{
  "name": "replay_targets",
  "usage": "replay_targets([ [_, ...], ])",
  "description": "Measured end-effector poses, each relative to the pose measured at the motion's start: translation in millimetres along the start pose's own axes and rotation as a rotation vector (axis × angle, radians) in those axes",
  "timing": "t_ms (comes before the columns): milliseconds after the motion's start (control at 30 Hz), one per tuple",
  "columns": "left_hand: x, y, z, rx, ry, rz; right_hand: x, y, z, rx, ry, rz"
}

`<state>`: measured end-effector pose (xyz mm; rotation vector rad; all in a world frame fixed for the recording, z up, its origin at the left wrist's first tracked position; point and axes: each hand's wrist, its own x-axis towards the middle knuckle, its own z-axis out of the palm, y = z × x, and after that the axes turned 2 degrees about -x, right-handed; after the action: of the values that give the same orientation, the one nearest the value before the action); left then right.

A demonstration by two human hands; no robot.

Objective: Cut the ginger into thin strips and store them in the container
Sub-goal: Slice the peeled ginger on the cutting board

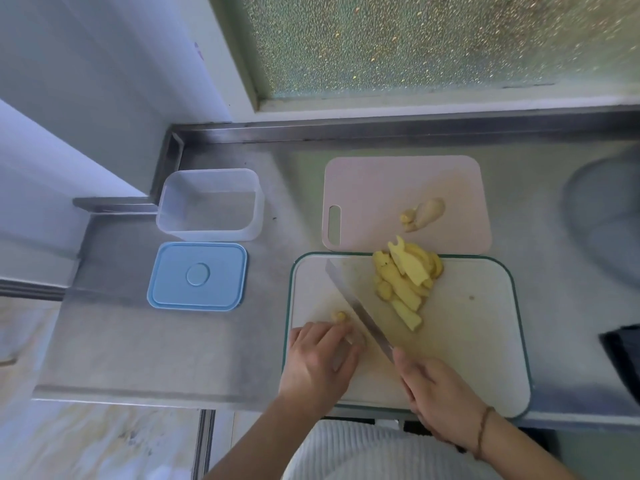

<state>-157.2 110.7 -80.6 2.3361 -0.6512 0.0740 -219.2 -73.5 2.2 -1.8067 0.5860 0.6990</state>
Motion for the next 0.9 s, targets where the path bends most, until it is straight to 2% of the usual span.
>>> replay_targets([
  [100, 6.6, 4.4, 1.0, 0.038, -0.016, -0.044, 3.5, 9.3, -3.3, -0.013, 0.092, 0.018],
  [333, 32.6, 28.5, -8.2, 0.121, -0.228, -0.225, 11.1, 21.4, -6.8, -0.095, 0.072, -0.036],
  [433, 37.2, 29.5, -10.5, 0.120, -0.354, -0.414, 11.2, 22.5, -8.9, -0.095, 0.050, -0.048],
  [500, 35.8, 31.8, -12.5, 0.056, -0.317, -0.416, 11.4, 22.1, -9.6, -0.095, 0.050, -0.058],
  [633, 30.0, 42.1, -12.2, -0.256, -0.162, -0.446, 7.9, 20.8, -11.8, -0.112, 0.053, -0.070],
  [733, 23.1, 40.1, -3.6, -0.178, -0.132, -0.351, 5.5, 20.6, -12.5, -0.128, 0.049, -0.064],
  [900, 15.9, 34.0, 0.8, -0.192, -0.039, -0.352, 5.1, 20.7, -7.4, -0.203, 0.035, -0.084],
])
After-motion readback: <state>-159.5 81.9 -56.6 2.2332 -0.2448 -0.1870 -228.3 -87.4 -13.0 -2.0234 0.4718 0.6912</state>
